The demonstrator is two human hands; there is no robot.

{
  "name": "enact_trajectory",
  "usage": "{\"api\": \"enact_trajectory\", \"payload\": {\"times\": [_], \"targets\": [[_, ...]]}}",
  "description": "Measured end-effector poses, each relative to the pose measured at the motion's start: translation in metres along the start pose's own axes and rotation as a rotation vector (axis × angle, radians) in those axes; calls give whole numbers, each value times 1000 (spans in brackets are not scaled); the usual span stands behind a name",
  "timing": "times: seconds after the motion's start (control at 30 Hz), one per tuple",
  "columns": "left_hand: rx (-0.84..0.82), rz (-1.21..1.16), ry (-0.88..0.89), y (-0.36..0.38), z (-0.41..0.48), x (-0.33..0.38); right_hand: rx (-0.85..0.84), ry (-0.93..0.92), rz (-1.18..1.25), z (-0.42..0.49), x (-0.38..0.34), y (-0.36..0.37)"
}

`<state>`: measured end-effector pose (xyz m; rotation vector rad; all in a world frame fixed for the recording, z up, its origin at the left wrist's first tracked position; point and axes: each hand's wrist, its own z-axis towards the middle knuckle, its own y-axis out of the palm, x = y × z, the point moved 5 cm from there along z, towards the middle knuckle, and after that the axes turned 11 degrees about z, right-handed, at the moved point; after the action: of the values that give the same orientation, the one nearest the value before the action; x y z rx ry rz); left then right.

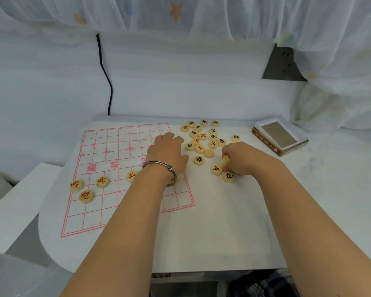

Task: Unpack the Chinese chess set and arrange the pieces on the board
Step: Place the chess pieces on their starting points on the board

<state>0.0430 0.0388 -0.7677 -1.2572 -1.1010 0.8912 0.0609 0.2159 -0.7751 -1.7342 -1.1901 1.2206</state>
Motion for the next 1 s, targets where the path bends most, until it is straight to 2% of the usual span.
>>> {"api": "enact_trajectory", "payload": {"times": [0.2,0.37,0.4,0.63,0.8,1.0], "targets": [[14,-50,-49,-5,1,-9,32,-14,-88,7,1,0],[12,-89,-46,-5,4,-10,334,-145,68,21,-16,-45],[6,-91,-45,-4,3,-10,350,-170,60,29,-22,-48],[19,-137,-43,-2,7,-17,130,-238,-93,78,-53,-22],[10,-169,-30,-1,8,-18,140,-216,-135,83,-53,-23],[11,-170,-24,-1,9,-16,58,-170,-218,85,-52,-17]]}}
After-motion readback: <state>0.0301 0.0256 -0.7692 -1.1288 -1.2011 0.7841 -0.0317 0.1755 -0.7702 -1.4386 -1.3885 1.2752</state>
